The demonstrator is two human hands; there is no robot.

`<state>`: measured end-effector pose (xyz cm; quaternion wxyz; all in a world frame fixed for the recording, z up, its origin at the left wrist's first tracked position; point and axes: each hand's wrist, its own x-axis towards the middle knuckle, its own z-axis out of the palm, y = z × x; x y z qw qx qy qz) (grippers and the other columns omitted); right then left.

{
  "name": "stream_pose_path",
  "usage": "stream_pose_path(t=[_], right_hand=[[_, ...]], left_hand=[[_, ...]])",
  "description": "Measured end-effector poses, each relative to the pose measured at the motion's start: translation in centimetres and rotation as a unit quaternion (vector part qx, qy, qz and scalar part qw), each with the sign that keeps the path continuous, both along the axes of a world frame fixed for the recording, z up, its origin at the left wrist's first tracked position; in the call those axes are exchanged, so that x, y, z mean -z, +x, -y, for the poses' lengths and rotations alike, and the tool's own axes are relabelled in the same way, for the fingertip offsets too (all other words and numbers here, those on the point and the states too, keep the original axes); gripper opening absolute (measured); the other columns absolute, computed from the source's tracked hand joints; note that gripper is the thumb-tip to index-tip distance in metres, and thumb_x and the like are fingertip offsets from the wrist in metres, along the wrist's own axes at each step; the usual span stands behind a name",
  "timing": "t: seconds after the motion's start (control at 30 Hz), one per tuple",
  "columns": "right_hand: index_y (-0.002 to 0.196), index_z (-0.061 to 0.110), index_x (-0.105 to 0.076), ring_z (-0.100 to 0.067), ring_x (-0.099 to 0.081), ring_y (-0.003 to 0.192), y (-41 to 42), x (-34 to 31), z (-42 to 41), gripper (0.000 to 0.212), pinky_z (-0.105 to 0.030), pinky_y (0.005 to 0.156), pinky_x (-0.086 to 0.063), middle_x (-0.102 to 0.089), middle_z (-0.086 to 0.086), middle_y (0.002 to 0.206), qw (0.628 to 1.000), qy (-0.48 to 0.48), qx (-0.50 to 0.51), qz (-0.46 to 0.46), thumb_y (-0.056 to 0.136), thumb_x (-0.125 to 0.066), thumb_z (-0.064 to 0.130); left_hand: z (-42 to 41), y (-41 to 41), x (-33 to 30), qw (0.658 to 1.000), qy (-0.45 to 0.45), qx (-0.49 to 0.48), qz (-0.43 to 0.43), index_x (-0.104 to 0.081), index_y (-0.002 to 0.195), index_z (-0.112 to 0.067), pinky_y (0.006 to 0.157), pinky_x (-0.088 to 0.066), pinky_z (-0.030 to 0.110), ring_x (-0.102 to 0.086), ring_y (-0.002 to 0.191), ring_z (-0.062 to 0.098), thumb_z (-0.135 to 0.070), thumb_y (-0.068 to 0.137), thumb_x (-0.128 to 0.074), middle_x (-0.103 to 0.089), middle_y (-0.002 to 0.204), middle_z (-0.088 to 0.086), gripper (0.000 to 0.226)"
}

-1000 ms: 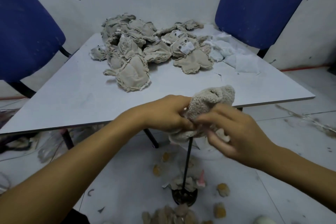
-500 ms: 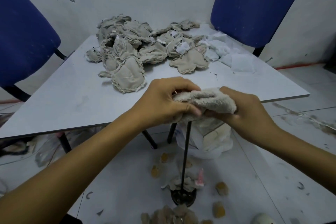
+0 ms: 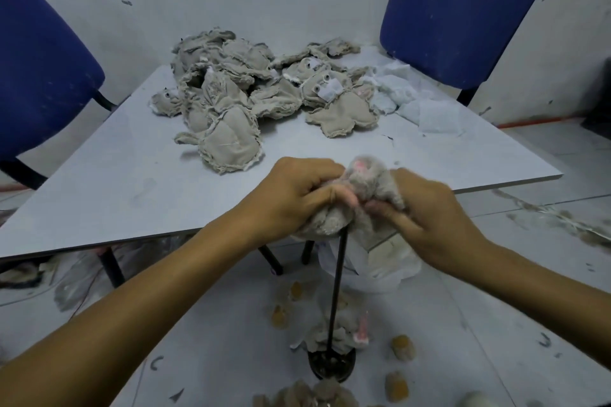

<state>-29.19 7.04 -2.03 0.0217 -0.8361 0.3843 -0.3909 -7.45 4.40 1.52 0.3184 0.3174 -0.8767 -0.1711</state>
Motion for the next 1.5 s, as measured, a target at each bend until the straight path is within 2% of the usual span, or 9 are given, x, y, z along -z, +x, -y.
stream_pose_path(t=[0.1,0.23,0.47,0.63,0.8,0.97,1.13,1.33,1.5], right_hand=[[0.085,0.000,-0.067,-0.028,-0.060,0.074,0.8,2.3,-0.1,0.031,-0.035,0.064,-0.037,-0.065,-0.012,0.079,0.988,0.137,-0.025,-0.074,0.097,-0.061,0.028],[0.087,0.005,-0.067,-0.018,-0.058,0.074,0.9,3.1,0.3,0.019,-0.034,0.065,-0.039,-0.064,-0.002,0.079,0.981,0.182,-0.025,-0.058,0.095,-0.065,0.022],[0.103,0.031,-0.064,0.004,-0.063,0.089,1.2,-0.7,0.0,0.022,-0.009,0.077,-0.045,-0.067,0.022,0.096,0.976,0.066,-0.031,0.207,0.084,-0.073,0.032],[0.109,0.029,-0.064,-0.004,-0.065,0.093,2.2,-1.3,-0.1,0.034,-0.016,0.080,-0.048,-0.068,0.017,0.101,0.976,0.139,-0.067,0.151,0.078,-0.077,0.037],[0.125,0.041,-0.050,-0.014,-0.063,0.078,1.7,-0.9,0.5,0.051,-0.029,0.066,-0.051,-0.062,0.004,0.090,0.974,0.189,-0.054,0.113,0.081,-0.074,0.050],[0.108,0.042,-0.061,-0.009,-0.063,0.091,0.4,0.2,0.0,0.045,-0.036,0.079,-0.052,-0.067,0.012,0.101,0.930,0.318,-0.043,0.179,0.069,-0.082,0.036],[0.111,0.024,-0.063,-0.016,-0.070,0.088,0.7,-0.9,-0.7,0.049,-0.027,0.073,-0.058,-0.072,-0.001,0.093,0.912,0.289,-0.043,0.289,0.069,-0.086,0.013],[0.122,0.030,-0.054,-0.018,-0.073,0.092,2.3,-3.2,-1.4,0.067,-0.028,0.074,-0.060,-0.073,-0.005,0.095,0.852,0.281,-0.076,0.435,0.071,-0.081,-0.005],[0.119,0.029,-0.055,-0.006,-0.063,0.067,3.0,-1.8,-2.5,0.061,-0.017,0.062,-0.048,-0.065,0.007,0.072,0.923,0.256,-0.052,0.283,0.073,-0.084,0.003]], left_hand=[[0.2,0.0,1.5,0.984,0.045,0.001,0.172,-0.068,0.084,0.003,0.069,-0.042,0.038,-0.060,0.077,0.029,-0.017,0.095,-0.062,-0.066,0.081,0.013,0.024],[-0.2,0.5,1.9,0.974,0.040,-0.016,0.221,-0.059,0.077,-0.001,0.065,-0.032,0.033,-0.050,0.071,0.023,-0.019,0.095,-0.061,-0.057,0.075,0.005,0.025],[-0.9,0.9,1.5,0.997,-0.012,-0.004,-0.074,-0.063,0.074,-0.023,0.056,-0.042,0.022,-0.055,0.061,-0.001,-0.003,0.084,-0.067,-0.058,0.066,-0.015,0.023],[-1.3,0.5,2.5,0.984,0.161,-0.019,-0.068,-0.065,0.106,-0.027,0.081,-0.053,0.038,-0.063,0.093,0.009,-0.042,0.073,-0.077,-0.067,0.100,-0.009,0.038],[-1.8,0.6,2.4,0.960,0.190,0.013,-0.207,-0.061,0.103,-0.017,0.070,-0.051,0.029,-0.059,0.080,0.012,-0.026,0.074,-0.081,-0.063,0.089,-0.006,0.037],[-1.5,1.0,3.8,0.993,0.104,-0.051,0.021,-0.063,0.114,-0.008,0.073,-0.051,0.045,-0.065,0.088,0.021,-0.018,0.085,-0.073,-0.071,0.097,0.005,0.033],[-1.9,1.1,1.7,0.963,0.259,0.026,-0.073,-0.047,0.137,-0.032,0.097,-0.051,0.046,-0.061,0.118,0.013,-0.039,0.077,-0.078,-0.063,0.128,-0.009,0.068],[-2.2,0.5,-0.4,0.967,0.148,-0.050,-0.202,-0.062,0.084,-0.015,0.066,-0.050,0.035,-0.057,0.073,0.013,-0.020,0.076,-0.078,-0.061,0.076,-0.009,0.019],[-2.6,0.5,1.1,0.978,0.156,-0.108,0.087,-0.061,0.106,-0.024,0.077,-0.052,0.039,-0.063,0.092,0.017,-0.025,0.076,-0.080,-0.069,0.098,-0.008,0.035]])
